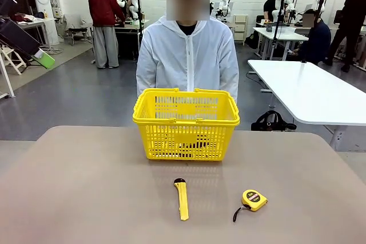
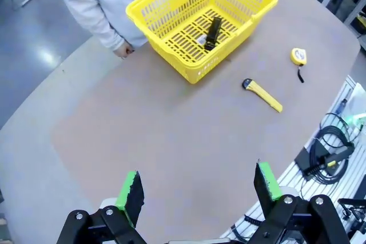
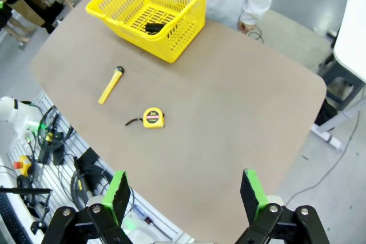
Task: Place the items the person wants into the basket.
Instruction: Pick up the item the person points to and place it in the Market Basket.
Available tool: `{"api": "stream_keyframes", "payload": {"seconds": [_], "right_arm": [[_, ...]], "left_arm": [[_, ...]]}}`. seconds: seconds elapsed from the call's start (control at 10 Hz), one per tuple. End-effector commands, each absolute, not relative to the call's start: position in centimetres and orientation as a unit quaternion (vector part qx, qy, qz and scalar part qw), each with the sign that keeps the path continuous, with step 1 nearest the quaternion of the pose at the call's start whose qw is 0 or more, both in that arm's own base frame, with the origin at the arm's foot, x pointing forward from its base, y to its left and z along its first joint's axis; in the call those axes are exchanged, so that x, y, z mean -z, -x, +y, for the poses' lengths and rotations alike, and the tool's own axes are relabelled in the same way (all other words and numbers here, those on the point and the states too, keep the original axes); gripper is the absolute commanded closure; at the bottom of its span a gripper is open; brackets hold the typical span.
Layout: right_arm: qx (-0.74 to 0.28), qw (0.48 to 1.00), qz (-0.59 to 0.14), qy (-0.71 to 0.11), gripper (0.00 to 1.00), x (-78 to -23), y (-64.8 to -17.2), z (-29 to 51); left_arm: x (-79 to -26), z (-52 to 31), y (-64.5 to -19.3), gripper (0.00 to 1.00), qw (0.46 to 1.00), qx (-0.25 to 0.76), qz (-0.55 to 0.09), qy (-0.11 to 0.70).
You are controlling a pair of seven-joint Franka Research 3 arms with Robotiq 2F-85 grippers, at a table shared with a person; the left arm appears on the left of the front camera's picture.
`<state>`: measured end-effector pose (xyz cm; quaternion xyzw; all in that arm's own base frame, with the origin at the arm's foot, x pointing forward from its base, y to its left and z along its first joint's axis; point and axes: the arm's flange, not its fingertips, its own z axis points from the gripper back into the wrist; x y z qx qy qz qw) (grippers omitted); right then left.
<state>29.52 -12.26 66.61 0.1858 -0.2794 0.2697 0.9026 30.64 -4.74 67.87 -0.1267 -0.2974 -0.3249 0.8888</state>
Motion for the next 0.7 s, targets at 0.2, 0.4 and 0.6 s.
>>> {"api": "stream_keyframes", "payload": {"seconds": [0.2, 0.4, 0.6], "right_arm": [[-0.272, 0.901, -0.28, -0.19, 0.0, -66.5, -29.5, -12.3], [-0.272, 0.901, -0.28, -0.19, 0.0, -66.5, -29.5, -12.3], [-0.272, 0.901, -0.28, -0.19, 0.0, -66.5, -29.5, -12.3]], "left_arm": [[-67.1, -4.6, -29.6, 0.0, 0.892, 0.323, -0.284, 0.142], [-66.4, -5.1, -30.7, 0.0, 0.9, 0.307, -0.281, 0.131], [-67.3, -4.5, -30.1, 0.0, 0.894, 0.323, -0.281, 0.133]]}}
